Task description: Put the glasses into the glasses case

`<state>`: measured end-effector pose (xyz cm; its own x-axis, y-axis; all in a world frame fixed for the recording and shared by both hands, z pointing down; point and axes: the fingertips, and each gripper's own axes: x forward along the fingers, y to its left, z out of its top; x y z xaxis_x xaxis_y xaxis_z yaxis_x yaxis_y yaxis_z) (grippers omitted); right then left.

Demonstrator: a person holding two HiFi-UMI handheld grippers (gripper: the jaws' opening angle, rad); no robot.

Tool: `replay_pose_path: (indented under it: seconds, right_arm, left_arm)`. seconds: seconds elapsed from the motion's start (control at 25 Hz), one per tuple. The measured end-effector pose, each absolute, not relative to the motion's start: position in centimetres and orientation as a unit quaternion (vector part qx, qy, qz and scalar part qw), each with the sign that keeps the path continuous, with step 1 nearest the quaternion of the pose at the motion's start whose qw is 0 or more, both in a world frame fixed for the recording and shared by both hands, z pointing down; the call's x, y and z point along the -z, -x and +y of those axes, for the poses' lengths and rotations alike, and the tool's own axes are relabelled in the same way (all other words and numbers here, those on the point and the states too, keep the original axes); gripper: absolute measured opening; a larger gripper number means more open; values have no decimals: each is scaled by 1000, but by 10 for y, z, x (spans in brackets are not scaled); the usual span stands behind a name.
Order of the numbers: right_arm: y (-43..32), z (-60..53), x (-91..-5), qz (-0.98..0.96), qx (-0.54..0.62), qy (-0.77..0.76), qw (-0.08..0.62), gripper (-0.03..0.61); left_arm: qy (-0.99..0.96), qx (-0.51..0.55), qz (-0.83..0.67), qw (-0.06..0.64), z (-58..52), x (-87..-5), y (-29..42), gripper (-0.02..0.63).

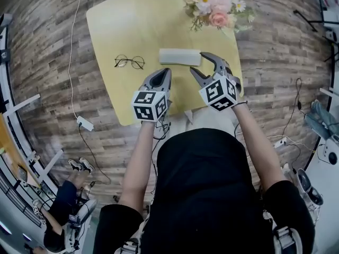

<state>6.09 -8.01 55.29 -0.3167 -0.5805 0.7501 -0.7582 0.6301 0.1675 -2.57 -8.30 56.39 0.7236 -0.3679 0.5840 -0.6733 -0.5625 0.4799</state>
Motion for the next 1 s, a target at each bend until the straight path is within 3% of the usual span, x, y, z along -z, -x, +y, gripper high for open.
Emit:
replay_pose_path:
  seconds: [0.36, 1.0]
  right_arm:
    - [-57, -87, -600, -797, -56, -365, 479, 288]
    - [-59, -88, -626, -796, -45, -334, 503, 281]
  left_arm:
    - [-846, -242, -310, 360, -88, -594, 19, 25]
    - [-833, -273, -318, 361, -95, -631, 18, 25]
